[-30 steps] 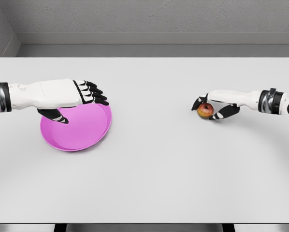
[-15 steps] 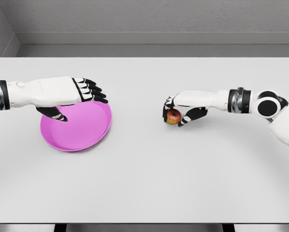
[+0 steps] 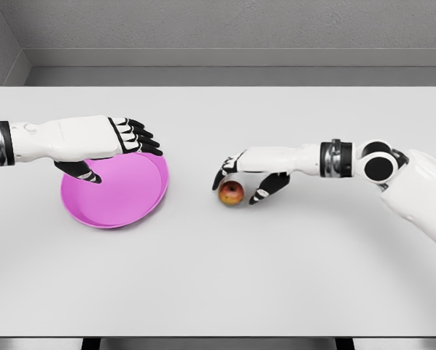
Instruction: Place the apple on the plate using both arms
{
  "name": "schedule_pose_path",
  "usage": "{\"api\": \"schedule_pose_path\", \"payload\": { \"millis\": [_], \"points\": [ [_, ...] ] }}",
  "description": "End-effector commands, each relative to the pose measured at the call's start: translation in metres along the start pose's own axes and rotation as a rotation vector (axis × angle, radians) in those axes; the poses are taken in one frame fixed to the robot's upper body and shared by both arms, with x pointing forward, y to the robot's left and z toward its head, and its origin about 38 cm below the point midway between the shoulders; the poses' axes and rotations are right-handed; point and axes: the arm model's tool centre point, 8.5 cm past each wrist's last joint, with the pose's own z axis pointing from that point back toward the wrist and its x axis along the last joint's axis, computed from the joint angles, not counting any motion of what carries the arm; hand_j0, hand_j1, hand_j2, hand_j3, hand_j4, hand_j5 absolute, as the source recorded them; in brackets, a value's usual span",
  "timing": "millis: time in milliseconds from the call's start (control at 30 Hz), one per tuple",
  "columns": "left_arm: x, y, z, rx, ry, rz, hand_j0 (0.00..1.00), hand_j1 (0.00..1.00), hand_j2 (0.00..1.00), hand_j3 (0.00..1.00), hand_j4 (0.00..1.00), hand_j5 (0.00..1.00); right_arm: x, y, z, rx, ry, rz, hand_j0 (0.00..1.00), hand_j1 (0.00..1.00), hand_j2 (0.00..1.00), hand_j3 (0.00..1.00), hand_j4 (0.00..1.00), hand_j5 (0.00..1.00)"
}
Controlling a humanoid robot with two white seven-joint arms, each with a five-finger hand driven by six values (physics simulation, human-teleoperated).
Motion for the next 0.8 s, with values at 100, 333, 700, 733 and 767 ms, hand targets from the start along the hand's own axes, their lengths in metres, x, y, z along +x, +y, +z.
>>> {"api": "schedule_pose_path", "payload": {
  "millis": [100,333,700,733,767],
  "points": [
    [0.000,0.001,0.000,0.004,0.001,0.005,1.00,1.00,1.00,1.00,1.00,1.00,-0.015,-0.023,0.047,-0.098,0.084,0.000,1.00,1.00,1.00,1.00,1.00,1.00],
    [0.045,0.022,-0.091,0.045,-0.217,-0.061,1.00,1.00,1.00,1.00,1.00,1.00,-0.028,-0.060,0.180,-0.549,0.184,-0.072,1.00,1.00,1.00,1.00,1.00,1.00],
    [0.081,0.037,-0.154,0.029,-0.281,-0.256,1.00,1.00,1.00,1.00,1.00,1.00,-0.033,-0.038,0.184,-0.501,0.213,-0.100,1.00,1.00,1.00,1.00,1.00,1.00],
    [0.084,0.031,-0.158,0.012,-0.294,-0.254,1.00,1.00,1.00,1.00,1.00,1.00,-0.033,-0.037,0.184,-0.498,0.216,-0.100,1.00,1.00,1.00,1.00,1.00,1.00],
    [0.089,0.029,-0.163,0.005,-0.308,-0.261,1.00,1.00,1.00,1.00,1.00,1.00,-0.031,-0.045,0.185,-0.506,0.212,-0.085,1.00,1.00,1.00,1.00,1.00,1.00]
  ]
}}
